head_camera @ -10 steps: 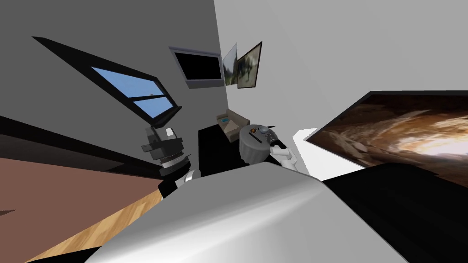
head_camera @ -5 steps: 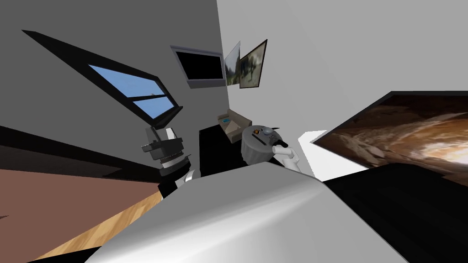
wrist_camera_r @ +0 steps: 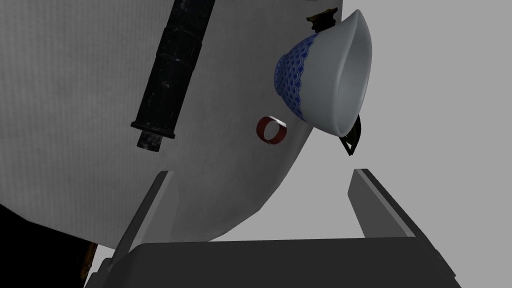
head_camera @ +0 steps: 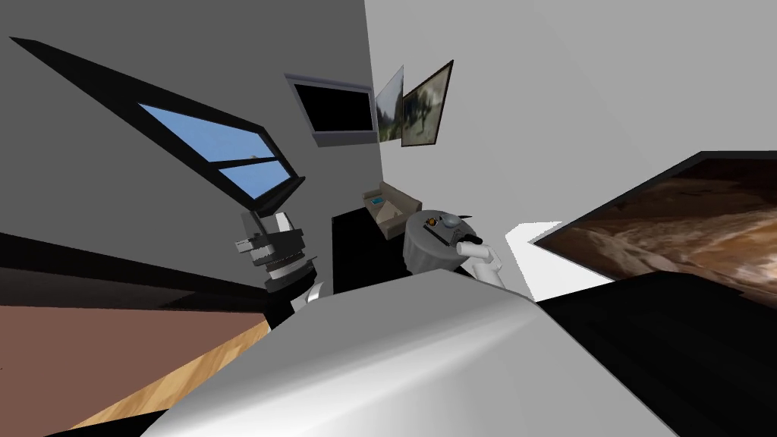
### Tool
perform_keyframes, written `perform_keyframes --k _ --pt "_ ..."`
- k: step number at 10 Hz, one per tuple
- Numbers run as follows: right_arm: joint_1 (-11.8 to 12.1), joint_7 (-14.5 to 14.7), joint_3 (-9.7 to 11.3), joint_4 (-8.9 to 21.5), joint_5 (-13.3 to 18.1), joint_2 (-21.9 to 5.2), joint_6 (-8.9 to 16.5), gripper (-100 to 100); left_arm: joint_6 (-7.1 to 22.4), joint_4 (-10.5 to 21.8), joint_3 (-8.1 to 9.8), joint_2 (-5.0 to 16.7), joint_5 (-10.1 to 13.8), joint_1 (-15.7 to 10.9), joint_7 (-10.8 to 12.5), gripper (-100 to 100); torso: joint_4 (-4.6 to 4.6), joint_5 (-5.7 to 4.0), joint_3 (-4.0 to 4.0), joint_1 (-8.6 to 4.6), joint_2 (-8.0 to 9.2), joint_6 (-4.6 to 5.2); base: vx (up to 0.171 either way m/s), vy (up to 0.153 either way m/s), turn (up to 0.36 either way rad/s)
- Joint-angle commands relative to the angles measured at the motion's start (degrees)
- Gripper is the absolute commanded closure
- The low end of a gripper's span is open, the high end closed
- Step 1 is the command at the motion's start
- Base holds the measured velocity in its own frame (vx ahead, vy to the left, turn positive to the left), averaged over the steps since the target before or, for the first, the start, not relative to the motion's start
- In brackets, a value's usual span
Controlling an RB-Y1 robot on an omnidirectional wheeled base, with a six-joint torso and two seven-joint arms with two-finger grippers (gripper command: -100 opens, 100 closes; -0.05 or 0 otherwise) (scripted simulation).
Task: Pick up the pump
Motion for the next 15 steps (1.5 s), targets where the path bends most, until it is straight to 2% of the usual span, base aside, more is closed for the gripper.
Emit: perform_keyframes --k 1,3,4,5,6,7,8,9,11,12,14,15 --pt "-1.0 -1.6 -1.7 2.9 -1.7 -1.8 2.9 -100 0.0 0.0 0.0 0.0 0.0 0.0 0.0 0 0.0 0.0 0.0 0.0 0.0 0.0 0.152 0.062 0.038" --pt "-1.0 -1.6 -1.7 3.3 -1.7 -1.8 5.2 -100 0.0 0.0 0.0 0.0 0.0 0.0 0.0 0 -0.03 0.01 -0.07 -0.02 -0.12 0.0 0.098 0.032 0.012" --pt "-1.6 -3.0 -3.2 5.8 -2.8 -3.0 7.2 -100 0.0 0.0 0.0 0.0 0.0 0.0 0.0 0 0.01 -0.01 0.05 -0.09 0.1 0.01 0.108 0.044 0.04" --pt "-1.6 -3.0 -3.2 5.8 -2.8 -3.0 8.8 -100 0.0 0.0 0.0 0.0 0.0 0.0 0.0 0 0.01 0.0 0.01 -0.05 0.0 -0.01 0.115 0.051 0.03" --pt "-1.6 -3.0 -3.2 5.8 -2.8 -3.0 9.2 -100 0.0 0.0 0.0 0.0 0.0 0.0 0.0 0 -0.01 0.0 -0.01 0.0 0.0 0.01 0.05 0.018 -0.005" --pt "-2.1 -4.3 -4.6 8.2 -3.8 -4.1 11.4 -100 0.0 0.0 0.0 0.0 0.0 0.0 0.0 0 0.03 -0.01 0.08 -0.09 0.16 0.01 0.107 0.025 0.053" --pt "-2.1 -4.3 -4.6 8.2 -3.8 -4.1 12.9 -100 0.0 0.0 0.0 0.0 0.0 0.0 0.0 0 0.02 -0.01 0.03 -0.08 0.03 -0.01 0.114 0.02 0.027" --pt "-2.6 -5.7 -6.0 10.5 -4.8 -5.2 14.8 -100 0.0 0.0 0.0 0.0 0.0 0.0 0.0 0 0.0 -0.01 0.0 -0.1 0.01 0.01 0.155 0.013 0.047" --pt "-2.6 -5.7 -6.0 10.5 -4.8 -5.2 16.9 -100 0.0 0.0 0.0 0.0 0.0 0.0 0.0 0 -0.03 -0.02 -0.08 -0.11 -0.12 0.0 0.101 0.017 0.01" --pt "-3.1 -7.0 -7.3 12.8 -5.7 -6.3 18.7 -100 0.0 0.0 0.0 0.0 0.0 0.0 0.0 0 0.01 -0.02 0.05 -0.11 0.11 0.02 0.112 0.025 0.047" --pt "-3.1 -7.0 -7.3 12.8 -5.7 -6.3 20.6 -100 0.0 0.0 0.0 0.0 0.0 0.0 0.0 0 -0.01 -0.01 -0.01 -0.1 -0.01 0.01 0.085 0.012 0.013" --pt "-3.4 -8.2 -8.5 14.9 -6.6 -7.3 22.8 -100 0.0 0.0 0.0 0.0 0.0 0.0 0.0 0 0.03 -0.02 0.09 -0.14 0.18 0.02 0.103 0.002 0.046"
